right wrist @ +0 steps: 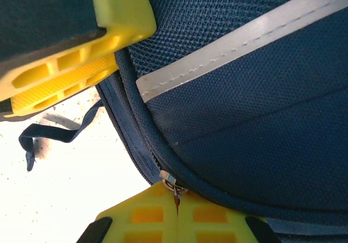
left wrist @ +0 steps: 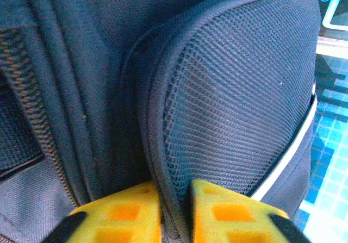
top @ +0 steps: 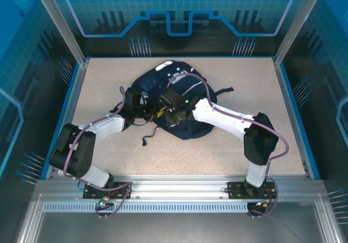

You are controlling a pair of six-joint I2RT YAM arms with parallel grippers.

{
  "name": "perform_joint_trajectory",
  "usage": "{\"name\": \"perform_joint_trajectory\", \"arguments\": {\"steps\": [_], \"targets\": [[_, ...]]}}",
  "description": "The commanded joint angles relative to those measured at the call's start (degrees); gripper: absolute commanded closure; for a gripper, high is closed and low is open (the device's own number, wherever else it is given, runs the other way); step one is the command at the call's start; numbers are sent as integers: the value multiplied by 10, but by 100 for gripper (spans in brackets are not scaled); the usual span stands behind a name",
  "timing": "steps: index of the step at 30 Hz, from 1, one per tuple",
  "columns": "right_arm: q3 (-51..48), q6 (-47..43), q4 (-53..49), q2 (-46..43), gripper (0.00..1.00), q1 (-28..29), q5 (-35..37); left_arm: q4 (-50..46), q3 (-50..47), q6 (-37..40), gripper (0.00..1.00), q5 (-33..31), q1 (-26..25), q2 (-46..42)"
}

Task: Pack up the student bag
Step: Zip the student bag at the center of the table.

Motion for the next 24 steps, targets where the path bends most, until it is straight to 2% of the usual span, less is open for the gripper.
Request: {"name": "perform_joint_trajectory", "arguments": {"steps": [1,3,6,11,16,19,24], "targets": [[24,-28,-17,-26,100,3,12,-38,7,24,89,-41,-4,0],[5,-47,-36,-39,100,0,53,-57,8,41,100,-53,0,-2],[-46,-94,-34,-76,100,-14,93,-69,10,57,100,-54,10,0],[-102,-157,-24,-127,100,-62,112,-81,18,83,100,-57,19,4],[-79,-154,-35,-121,100,-106,106,-105,51,110,100,-54,23,14],[-59,-154,-37,-114,100,-97,73,-127,79,134,100,-59,32,25],[-48,-165,5,-109,100,-50,-65,-171,149,190,100,-47,66,65]]}}
